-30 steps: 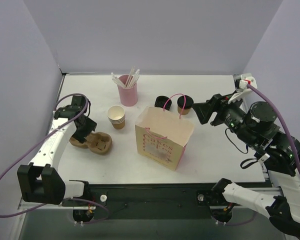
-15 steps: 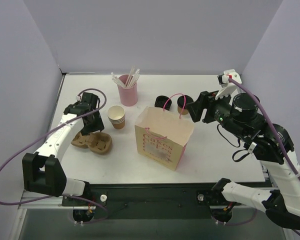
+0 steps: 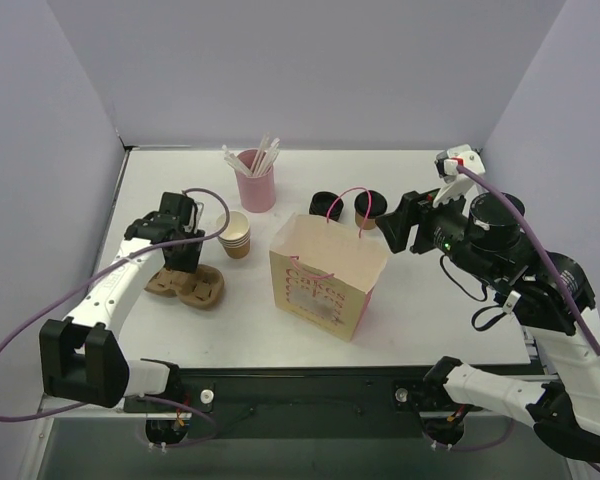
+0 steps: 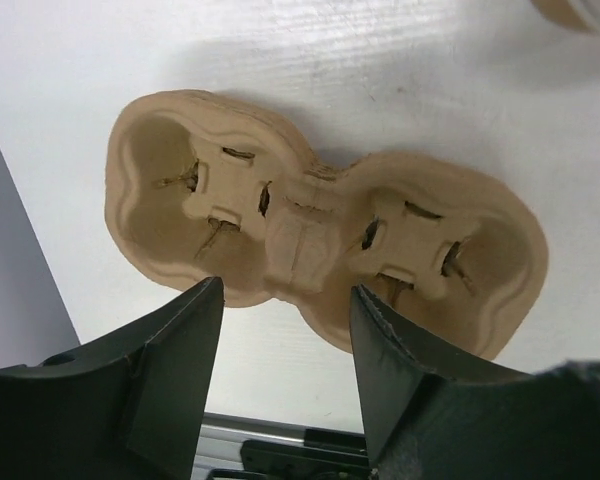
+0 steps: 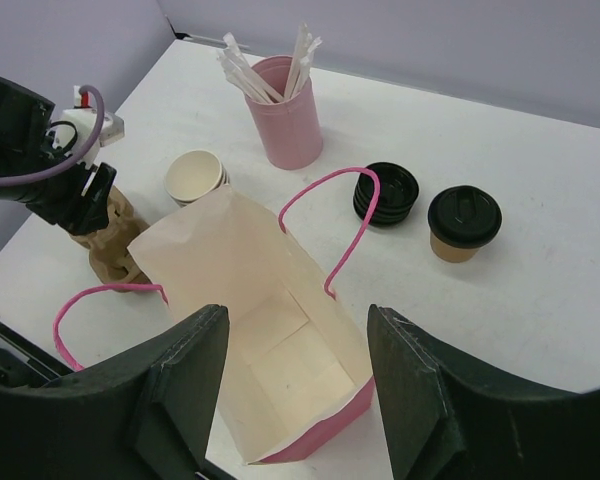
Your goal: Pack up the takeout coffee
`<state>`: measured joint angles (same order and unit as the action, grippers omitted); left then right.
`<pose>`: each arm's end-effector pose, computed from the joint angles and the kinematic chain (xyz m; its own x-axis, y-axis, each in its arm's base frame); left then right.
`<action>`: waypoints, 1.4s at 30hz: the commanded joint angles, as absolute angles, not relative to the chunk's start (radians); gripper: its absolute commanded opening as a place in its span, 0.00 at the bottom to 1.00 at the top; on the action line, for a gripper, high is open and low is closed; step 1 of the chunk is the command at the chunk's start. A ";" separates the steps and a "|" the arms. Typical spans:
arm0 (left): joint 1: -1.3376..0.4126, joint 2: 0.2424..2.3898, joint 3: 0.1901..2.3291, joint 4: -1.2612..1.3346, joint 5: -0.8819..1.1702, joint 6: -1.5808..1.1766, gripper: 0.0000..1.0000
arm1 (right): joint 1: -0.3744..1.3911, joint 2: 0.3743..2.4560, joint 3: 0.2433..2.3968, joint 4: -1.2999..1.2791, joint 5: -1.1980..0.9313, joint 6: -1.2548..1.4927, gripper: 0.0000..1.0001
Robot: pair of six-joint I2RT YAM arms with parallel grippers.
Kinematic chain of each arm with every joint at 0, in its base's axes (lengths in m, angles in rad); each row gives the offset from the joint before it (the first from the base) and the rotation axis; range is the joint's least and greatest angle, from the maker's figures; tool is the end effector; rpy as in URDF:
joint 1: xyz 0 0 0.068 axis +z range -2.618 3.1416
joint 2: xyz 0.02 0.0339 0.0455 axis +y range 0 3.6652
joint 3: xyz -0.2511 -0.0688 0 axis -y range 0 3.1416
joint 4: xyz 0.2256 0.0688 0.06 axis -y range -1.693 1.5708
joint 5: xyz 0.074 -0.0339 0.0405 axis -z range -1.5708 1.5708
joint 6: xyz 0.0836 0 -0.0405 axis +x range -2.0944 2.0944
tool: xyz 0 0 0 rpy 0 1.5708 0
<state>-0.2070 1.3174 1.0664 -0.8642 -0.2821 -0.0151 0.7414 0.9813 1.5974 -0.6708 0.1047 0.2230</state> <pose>0.2576 -0.0303 0.2201 -0.8799 0.1700 -0.4437 0.0643 0.9678 0.2433 0.1436 0.1197 0.4930 -0.1708 0.1418 -0.9750 -0.5710 0.7922 0.2153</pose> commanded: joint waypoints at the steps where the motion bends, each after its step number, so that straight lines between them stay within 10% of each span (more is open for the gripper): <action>1: -0.201 1.357 1.037 -0.844 -0.245 0.120 0.64 | 0.749 0.976 1.638 -0.675 0.121 0.198 0.57; 42: -0.110 1.445 0.999 -0.736 -0.106 0.155 0.59 | 0.749 1.020 1.667 -0.686 0.146 0.169 0.57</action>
<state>-0.1184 1.4738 0.9726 -0.7502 -0.1364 0.1429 0.7414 1.0138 1.6451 -0.6861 0.1272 0.1802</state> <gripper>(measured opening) 0.606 0.571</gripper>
